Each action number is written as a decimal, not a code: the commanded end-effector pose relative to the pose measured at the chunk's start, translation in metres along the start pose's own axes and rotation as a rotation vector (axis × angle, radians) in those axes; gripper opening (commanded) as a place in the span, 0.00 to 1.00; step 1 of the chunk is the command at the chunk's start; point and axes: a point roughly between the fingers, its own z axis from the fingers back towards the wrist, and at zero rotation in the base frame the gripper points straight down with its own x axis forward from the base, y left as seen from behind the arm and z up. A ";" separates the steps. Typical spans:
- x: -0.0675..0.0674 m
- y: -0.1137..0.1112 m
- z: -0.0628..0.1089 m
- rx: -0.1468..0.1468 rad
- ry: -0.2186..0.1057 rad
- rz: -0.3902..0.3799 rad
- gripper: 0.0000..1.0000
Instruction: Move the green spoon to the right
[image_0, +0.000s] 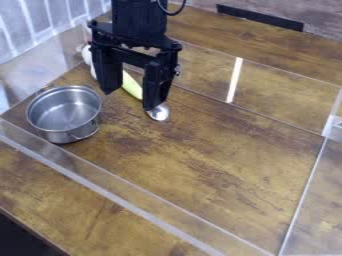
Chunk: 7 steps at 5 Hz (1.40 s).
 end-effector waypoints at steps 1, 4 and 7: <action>0.007 0.004 -0.006 -0.001 -0.004 0.053 1.00; 0.045 0.034 -0.012 -0.015 -0.101 0.333 1.00; 0.065 0.050 -0.037 -0.031 -0.113 0.479 1.00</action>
